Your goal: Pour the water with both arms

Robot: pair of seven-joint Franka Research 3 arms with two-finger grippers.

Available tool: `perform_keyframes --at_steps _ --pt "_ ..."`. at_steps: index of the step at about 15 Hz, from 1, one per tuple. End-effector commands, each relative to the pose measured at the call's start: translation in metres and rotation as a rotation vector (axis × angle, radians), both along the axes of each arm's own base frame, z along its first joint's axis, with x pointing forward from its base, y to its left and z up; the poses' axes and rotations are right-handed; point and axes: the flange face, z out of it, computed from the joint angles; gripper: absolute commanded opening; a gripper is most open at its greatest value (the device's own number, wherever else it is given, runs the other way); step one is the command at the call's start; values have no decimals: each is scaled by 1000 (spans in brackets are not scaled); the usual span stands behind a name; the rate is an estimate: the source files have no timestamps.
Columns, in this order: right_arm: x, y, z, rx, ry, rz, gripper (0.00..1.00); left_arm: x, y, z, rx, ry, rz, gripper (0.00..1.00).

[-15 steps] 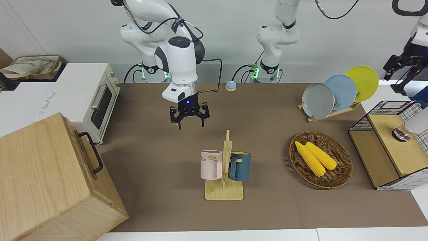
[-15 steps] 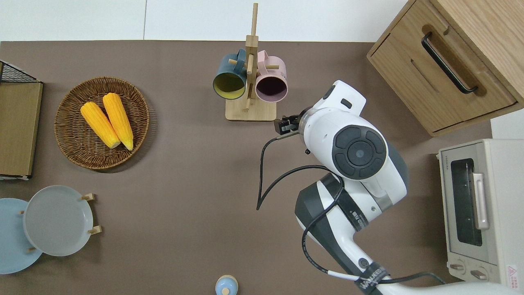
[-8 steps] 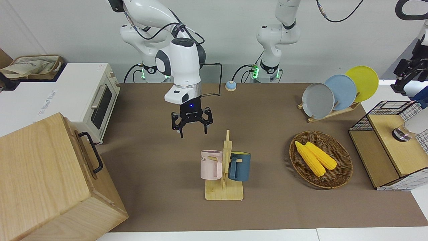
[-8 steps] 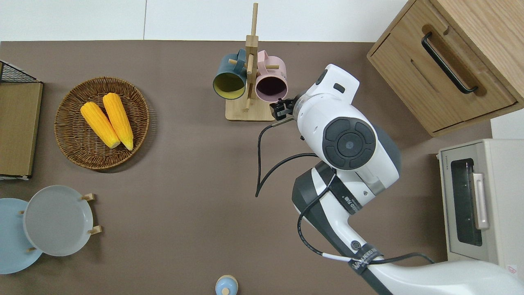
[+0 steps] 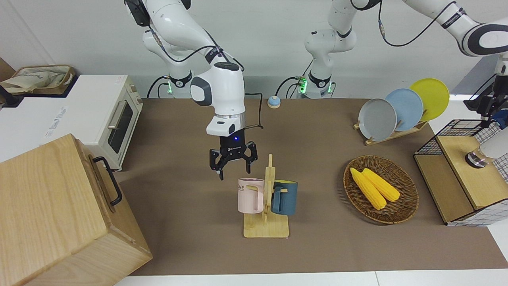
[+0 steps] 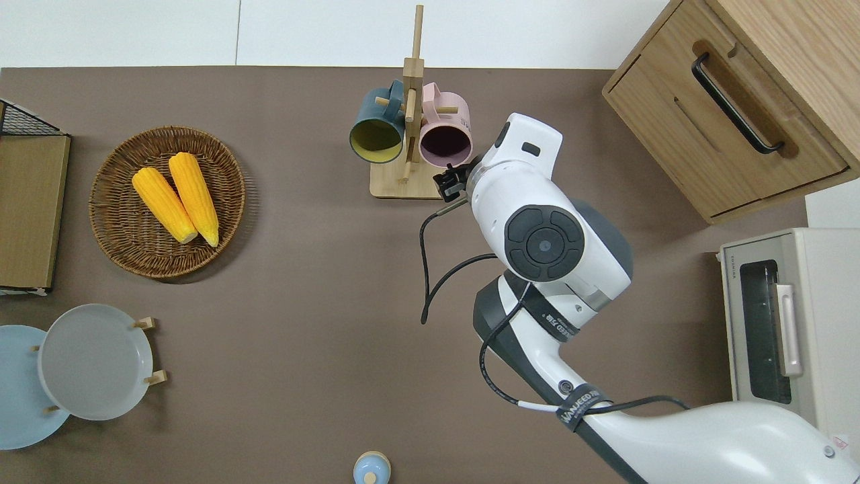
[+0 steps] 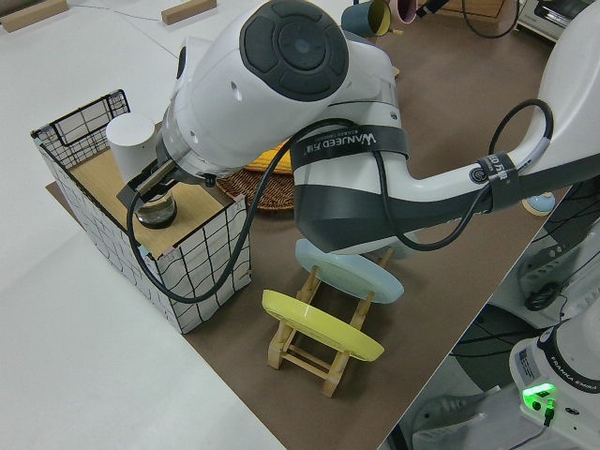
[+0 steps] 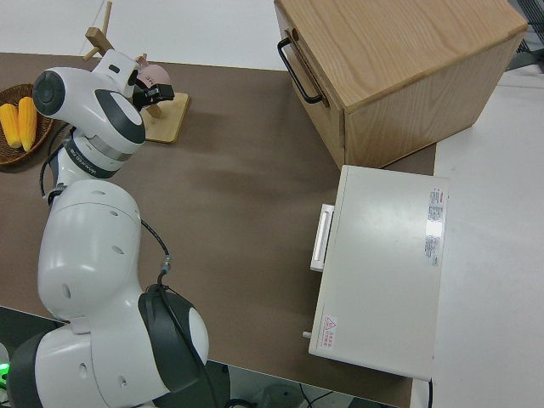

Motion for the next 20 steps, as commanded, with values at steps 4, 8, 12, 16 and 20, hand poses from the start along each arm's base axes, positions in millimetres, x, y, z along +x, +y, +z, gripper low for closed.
perform_keyframes --at_steps 4,8,12,16,20 --pt "24 5 10 -26 -80 71 848 15 10 -41 55 -84 -6 993" --pt "27 2 7 -33 -79 72 760 27 0 -48 68 -120 7 993" --pt "27 5 4 -32 -80 80 565 37 -11 -55 45 -151 27 993" --pt "28 6 4 -34 -83 83 274 42 -10 -58 53 -162 39 993" --pt "29 6 3 -40 -82 88 119 42 -10 -58 56 -162 38 993"
